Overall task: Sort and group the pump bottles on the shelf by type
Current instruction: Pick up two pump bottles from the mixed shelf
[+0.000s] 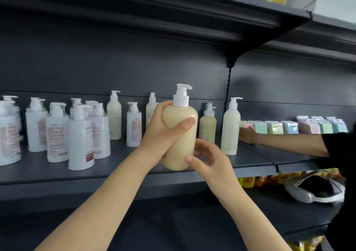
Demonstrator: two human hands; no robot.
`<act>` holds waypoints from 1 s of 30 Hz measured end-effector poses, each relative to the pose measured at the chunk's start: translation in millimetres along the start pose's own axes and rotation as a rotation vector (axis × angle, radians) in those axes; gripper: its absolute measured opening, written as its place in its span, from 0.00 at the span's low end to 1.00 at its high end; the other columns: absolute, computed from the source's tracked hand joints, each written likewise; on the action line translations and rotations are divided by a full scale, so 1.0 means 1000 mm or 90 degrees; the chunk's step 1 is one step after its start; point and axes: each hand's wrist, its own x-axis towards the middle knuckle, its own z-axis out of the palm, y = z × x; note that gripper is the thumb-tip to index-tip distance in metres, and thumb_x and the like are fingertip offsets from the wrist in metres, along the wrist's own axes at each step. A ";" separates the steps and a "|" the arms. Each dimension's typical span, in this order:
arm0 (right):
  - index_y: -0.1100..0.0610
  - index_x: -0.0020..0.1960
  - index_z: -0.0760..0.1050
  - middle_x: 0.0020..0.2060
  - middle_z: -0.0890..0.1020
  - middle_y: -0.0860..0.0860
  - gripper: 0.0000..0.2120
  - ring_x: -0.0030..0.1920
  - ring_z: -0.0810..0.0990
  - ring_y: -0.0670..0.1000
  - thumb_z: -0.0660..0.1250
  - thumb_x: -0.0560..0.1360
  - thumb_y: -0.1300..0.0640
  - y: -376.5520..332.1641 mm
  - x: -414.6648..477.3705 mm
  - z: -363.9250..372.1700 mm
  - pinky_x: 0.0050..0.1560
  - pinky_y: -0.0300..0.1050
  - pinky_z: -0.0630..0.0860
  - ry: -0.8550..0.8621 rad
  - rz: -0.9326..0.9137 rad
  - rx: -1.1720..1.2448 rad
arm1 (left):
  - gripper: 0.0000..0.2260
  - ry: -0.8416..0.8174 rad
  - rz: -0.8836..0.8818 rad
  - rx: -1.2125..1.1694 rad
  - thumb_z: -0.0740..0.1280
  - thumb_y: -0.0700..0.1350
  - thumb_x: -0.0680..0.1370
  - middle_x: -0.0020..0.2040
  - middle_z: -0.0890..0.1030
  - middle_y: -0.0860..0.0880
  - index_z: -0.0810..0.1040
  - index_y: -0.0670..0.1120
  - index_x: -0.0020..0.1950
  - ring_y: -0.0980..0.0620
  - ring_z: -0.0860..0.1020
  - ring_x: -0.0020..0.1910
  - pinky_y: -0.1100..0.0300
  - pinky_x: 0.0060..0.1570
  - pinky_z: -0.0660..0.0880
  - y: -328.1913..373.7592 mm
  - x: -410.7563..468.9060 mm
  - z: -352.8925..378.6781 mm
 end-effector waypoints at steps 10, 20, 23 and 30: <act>0.48 0.54 0.70 0.47 0.76 0.40 0.17 0.47 0.75 0.37 0.73 0.69 0.54 0.073 0.073 -0.103 0.39 0.27 0.72 -0.008 0.054 -0.037 | 0.22 0.073 -0.067 0.042 0.74 0.48 0.69 0.53 0.74 0.57 0.65 0.62 0.54 0.56 0.76 0.50 0.61 0.45 0.75 -0.062 0.067 0.125; 0.50 0.53 0.72 0.46 0.77 0.42 0.16 0.47 0.75 0.39 0.74 0.69 0.55 0.142 0.110 -0.129 0.42 0.29 0.72 -0.024 0.118 -0.061 | 0.26 0.073 -0.116 0.137 0.75 0.48 0.68 0.49 0.71 0.63 0.63 0.57 0.58 0.64 0.72 0.46 0.68 0.41 0.70 -0.128 0.105 0.162; 0.48 0.51 0.72 0.46 0.77 0.43 0.14 0.45 0.75 0.36 0.74 0.69 0.55 0.152 0.115 -0.130 0.39 0.24 0.71 -0.019 0.106 -0.074 | 0.26 0.081 -0.115 0.131 0.75 0.48 0.69 0.49 0.70 0.63 0.63 0.56 0.59 0.65 0.72 0.46 0.69 0.41 0.69 -0.138 0.110 0.162; 0.53 0.58 0.74 0.52 0.77 0.48 0.19 0.47 0.75 0.41 0.74 0.69 0.53 0.155 0.119 -0.130 0.42 0.28 0.70 -0.019 0.104 -0.121 | 0.32 0.009 -0.122 0.210 0.74 0.51 0.68 0.52 0.70 0.61 0.60 0.55 0.66 0.57 0.74 0.51 0.57 0.54 0.74 -0.144 0.114 0.151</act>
